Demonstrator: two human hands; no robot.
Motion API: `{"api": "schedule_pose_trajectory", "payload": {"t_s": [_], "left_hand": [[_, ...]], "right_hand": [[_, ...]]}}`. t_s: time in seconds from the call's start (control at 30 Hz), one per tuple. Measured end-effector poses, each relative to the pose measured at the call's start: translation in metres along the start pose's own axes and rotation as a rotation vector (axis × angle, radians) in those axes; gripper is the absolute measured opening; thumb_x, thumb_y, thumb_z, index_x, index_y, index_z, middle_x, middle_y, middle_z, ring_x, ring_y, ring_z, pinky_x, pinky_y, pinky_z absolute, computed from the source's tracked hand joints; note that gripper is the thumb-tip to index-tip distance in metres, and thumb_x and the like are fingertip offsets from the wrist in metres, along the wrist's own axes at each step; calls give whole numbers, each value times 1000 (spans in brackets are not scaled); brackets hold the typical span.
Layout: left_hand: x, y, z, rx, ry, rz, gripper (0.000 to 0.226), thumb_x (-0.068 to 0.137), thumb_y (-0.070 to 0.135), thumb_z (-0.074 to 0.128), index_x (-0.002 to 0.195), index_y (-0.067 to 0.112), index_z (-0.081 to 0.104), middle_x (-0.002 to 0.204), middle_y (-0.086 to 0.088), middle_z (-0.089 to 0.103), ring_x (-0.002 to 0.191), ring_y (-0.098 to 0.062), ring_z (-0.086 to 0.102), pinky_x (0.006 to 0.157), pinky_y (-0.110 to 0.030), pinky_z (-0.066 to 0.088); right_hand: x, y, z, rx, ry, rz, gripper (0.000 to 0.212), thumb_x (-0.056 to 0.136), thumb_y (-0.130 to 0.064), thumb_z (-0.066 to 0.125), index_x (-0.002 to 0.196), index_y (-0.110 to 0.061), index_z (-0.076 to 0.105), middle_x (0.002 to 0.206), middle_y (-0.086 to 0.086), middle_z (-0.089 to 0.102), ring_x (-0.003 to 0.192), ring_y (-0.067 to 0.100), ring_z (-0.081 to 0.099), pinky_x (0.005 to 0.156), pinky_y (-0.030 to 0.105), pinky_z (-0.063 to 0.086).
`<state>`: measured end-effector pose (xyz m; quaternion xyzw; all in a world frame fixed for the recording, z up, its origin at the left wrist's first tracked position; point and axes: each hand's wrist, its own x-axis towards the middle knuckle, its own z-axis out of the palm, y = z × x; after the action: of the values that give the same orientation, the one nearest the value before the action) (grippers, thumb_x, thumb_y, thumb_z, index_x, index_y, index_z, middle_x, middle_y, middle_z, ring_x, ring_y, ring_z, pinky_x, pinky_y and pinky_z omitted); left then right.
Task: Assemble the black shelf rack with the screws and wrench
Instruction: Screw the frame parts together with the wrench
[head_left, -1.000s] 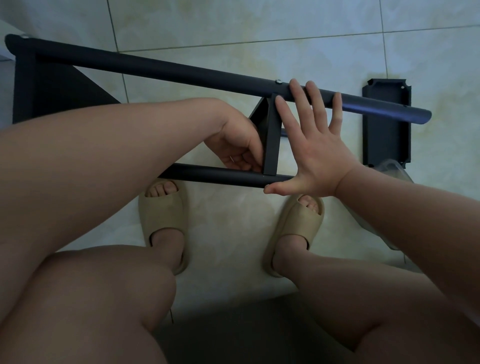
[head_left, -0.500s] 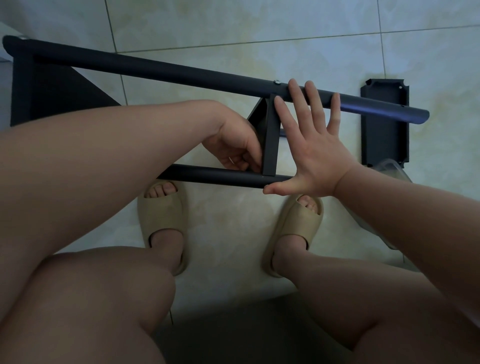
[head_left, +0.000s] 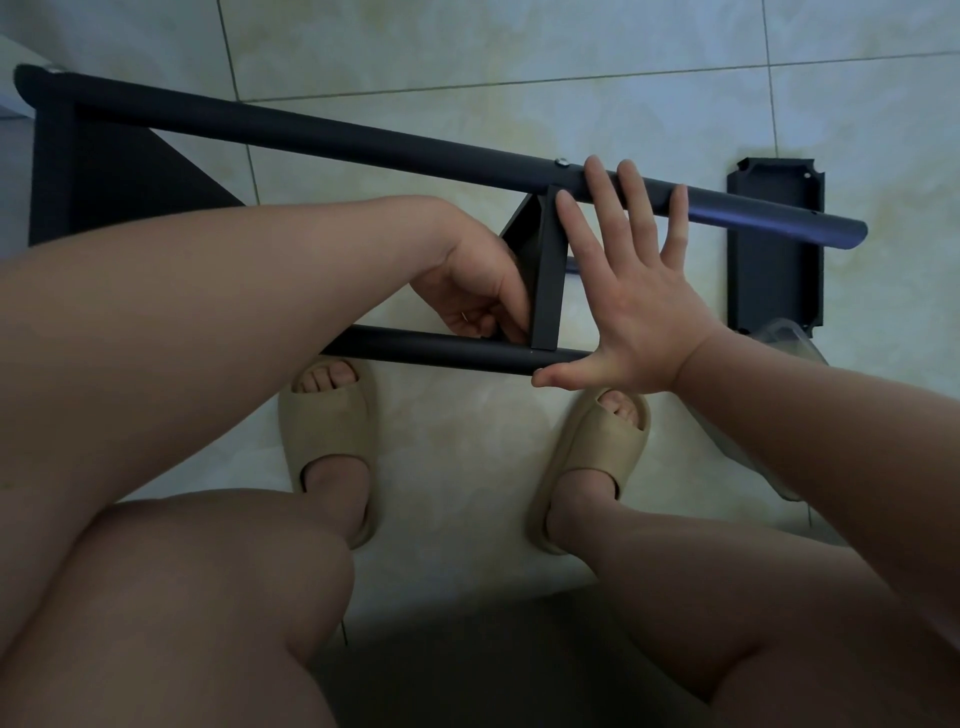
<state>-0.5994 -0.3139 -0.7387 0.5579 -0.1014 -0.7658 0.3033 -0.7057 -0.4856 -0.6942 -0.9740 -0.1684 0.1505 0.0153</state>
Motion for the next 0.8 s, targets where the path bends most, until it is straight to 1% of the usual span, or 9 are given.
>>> {"api": "schedule_pose_trajectory", "payload": {"t_s": [0.17, 0.27, 0.37, 0.43, 0.53, 0.6, 0.67, 0.8], "left_hand": [[1, 0, -2, 2, 16, 16, 13, 90, 5, 66, 100, 13, 67, 85, 0, 63, 62, -8, 44, 64, -21, 41], [-1, -1, -4, 4, 5, 27, 14, 88, 2, 65, 94, 15, 68, 81, 1, 62, 64, -8, 49, 65, -21, 44], [-1, -2, -4, -14, 12, 19, 15, 88, 5, 65, 96, 16, 70, 85, 1, 66, 65, -9, 54, 69, -23, 48], [0, -2, -3, -17, 27, 15, 13, 89, 9, 66, 99, 16, 71, 87, 0, 69, 63, -9, 56, 68, -24, 50], [2, 0, 0, -5, 36, 11, 13, 89, 9, 66, 101, 13, 70, 82, 0, 69, 62, -11, 55, 67, -24, 50], [1, 0, 0, -6, 37, 12, 10, 90, 8, 65, 97, 13, 70, 76, 1, 67, 63, -11, 53, 67, -24, 48], [0, 1, 0, -7, 33, 16, 10, 90, 7, 64, 97, 12, 69, 76, 1, 66, 63, -10, 52, 67, -23, 47], [-1, 1, -1, -8, 22, 22, 18, 90, 4, 64, 107, 11, 65, 87, -1, 64, 65, -10, 51, 70, -23, 45]], "right_hand": [[0, 0, -1, -2, -8, 2, 140, 64, -102, 36, 162, -9, 2, 168, 23, -5, 154, 47, -8, 115, 75, -6], [0, 0, 0, -2, -4, 3, 140, 64, -102, 38, 162, -9, 2, 168, 23, -4, 154, 47, -7, 115, 75, -6], [-1, 0, 0, 0, -5, 4, 140, 64, -102, 38, 162, -9, 2, 168, 23, -4, 154, 47, -7, 115, 75, -6], [-1, 0, 0, 1, -5, 3, 140, 64, -102, 37, 162, -10, 2, 168, 23, -4, 154, 47, -8, 115, 74, -6], [0, 0, 0, 1, -4, 2, 140, 64, -102, 37, 162, -10, 1, 168, 22, -5, 154, 46, -8, 115, 74, -7], [0, 1, 0, 3, -4, 1, 140, 64, -103, 37, 162, -10, 1, 168, 22, -5, 154, 46, -8, 115, 74, -7], [0, 1, 0, 5, -3, 0, 139, 64, -103, 36, 162, -10, 1, 168, 22, -5, 154, 46, -8, 115, 74, -7], [0, 1, 1, 9, 0, -2, 139, 64, -103, 34, 162, -9, 2, 168, 23, -4, 154, 47, -7, 115, 74, -6]]}}
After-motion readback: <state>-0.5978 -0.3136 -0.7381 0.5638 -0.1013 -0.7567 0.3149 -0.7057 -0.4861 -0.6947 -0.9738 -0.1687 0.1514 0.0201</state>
